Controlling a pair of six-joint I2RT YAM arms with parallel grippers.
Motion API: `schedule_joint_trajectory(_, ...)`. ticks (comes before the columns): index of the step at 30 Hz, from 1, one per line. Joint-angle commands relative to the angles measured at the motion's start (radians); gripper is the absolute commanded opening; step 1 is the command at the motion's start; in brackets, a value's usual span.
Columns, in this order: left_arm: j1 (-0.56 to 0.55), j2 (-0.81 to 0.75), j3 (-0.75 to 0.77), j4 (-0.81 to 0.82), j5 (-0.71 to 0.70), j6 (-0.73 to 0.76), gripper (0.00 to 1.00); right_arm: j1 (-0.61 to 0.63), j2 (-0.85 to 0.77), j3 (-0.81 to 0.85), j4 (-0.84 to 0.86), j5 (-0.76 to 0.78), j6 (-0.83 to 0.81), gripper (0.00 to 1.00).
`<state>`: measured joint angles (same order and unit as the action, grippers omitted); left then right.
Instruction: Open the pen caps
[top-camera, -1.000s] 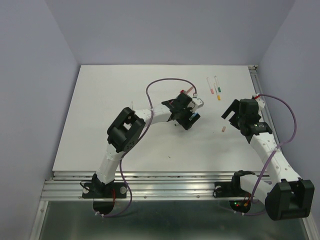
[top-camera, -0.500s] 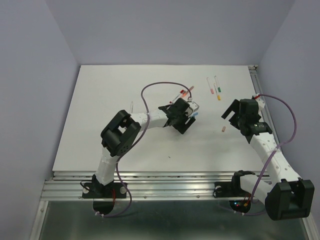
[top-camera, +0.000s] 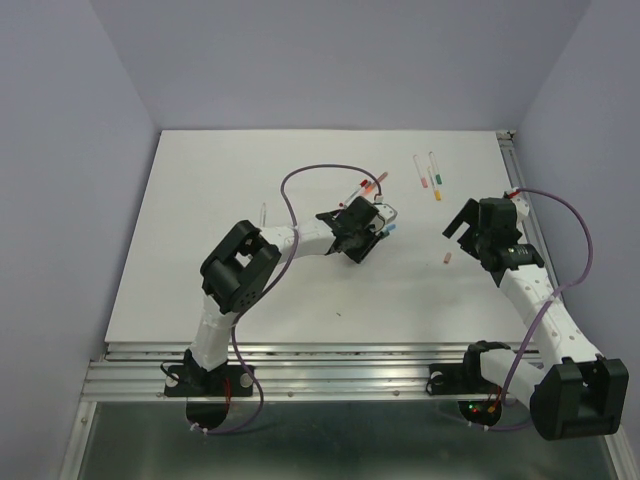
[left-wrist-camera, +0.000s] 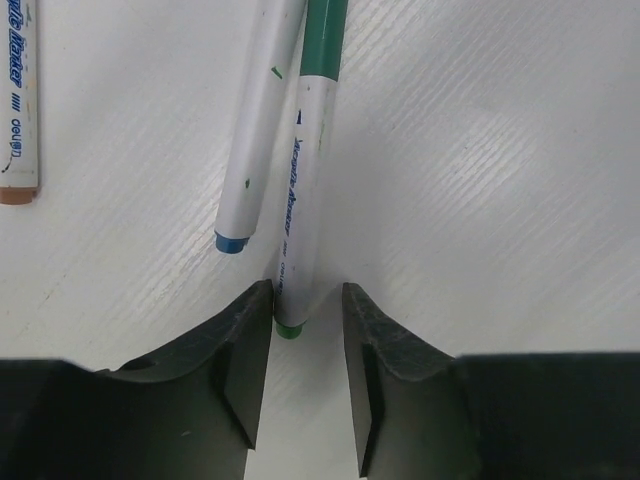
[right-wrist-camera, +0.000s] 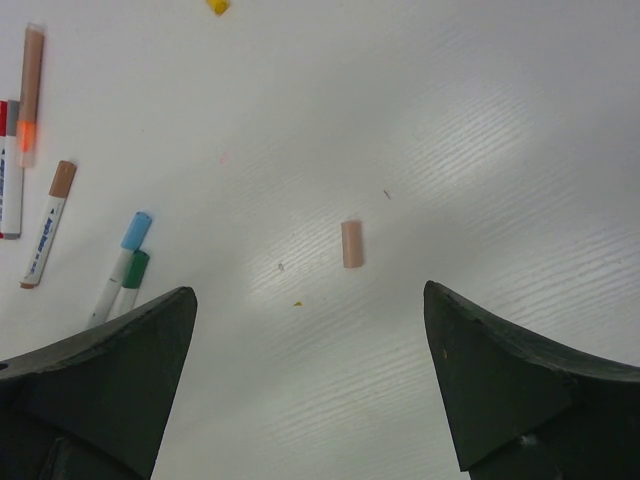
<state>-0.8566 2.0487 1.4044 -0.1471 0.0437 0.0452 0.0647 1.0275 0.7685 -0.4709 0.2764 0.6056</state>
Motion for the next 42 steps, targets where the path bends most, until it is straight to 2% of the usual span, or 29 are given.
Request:
schedule_joint_trajectory(1,-0.015,0.014,0.031,-0.046,0.027,0.008,0.4,-0.008,-0.004,-0.025,0.028,0.003,-0.01,1.0)
schedule_joint_trajectory(2,-0.016,0.014,0.03,-0.048,0.025,0.01,0.36,-0.008,-0.003,-0.025,0.028,0.004,-0.01,1.0)
schedule_joint_trajectory(3,-0.022,0.014,0.03,-0.049,0.024,0.012,0.24,-0.008,-0.003,-0.025,0.028,0.006,-0.01,1.0)
schedule_joint_trajectory(5,-0.03,0.01,0.018,-0.048,0.024,0.016,0.15,-0.008,-0.003,-0.023,0.028,0.006,-0.009,1.0)
schedule_joint_trajectory(6,-0.038,0.008,0.015,-0.049,0.019,0.015,0.0,-0.008,-0.003,-0.023,0.028,0.004,-0.01,1.0)
schedule_joint_trajectory(16,-0.078,-0.097,-0.07,0.003,0.018,-0.037,0.0,-0.008,-0.024,-0.021,0.032,-0.031,-0.03,1.0)
schedule_joint_trajectory(19,-0.079,-0.148,-0.111,0.082,0.027,-0.123,0.0,-0.008,-0.053,-0.047,0.087,-0.164,-0.066,1.0)
schedule_joint_trajectory(22,-0.081,-0.234,-0.175,0.18,0.028,-0.228,0.0,-0.006,-0.084,-0.093,0.182,-0.421,-0.089,1.0)
schedule_joint_trajectory(26,-0.093,-0.349,-0.301,0.342,0.039,-0.35,0.0,-0.006,-0.095,-0.149,0.368,-0.668,-0.038,1.0)
schedule_joint_trajectory(28,-0.099,-0.383,-0.349,0.377,0.045,-0.393,0.0,-0.002,-0.098,-0.172,0.441,-0.73,0.022,1.0)
schedule_joint_trajectory(33,-0.117,-0.466,-0.41,0.437,0.022,-0.453,0.0,0.098,-0.11,-0.176,0.561,-0.669,0.069,1.0)
schedule_joint_trajectory(37,-0.133,-0.518,-0.435,0.449,0.016,-0.473,0.0,0.172,-0.057,-0.13,0.568,-0.609,0.074,0.99)
schedule_joint_trajectory(42,-0.156,-0.602,-0.469,0.449,-0.028,-0.476,0.0,0.245,-0.007,-0.104,0.587,-0.519,0.088,0.9)
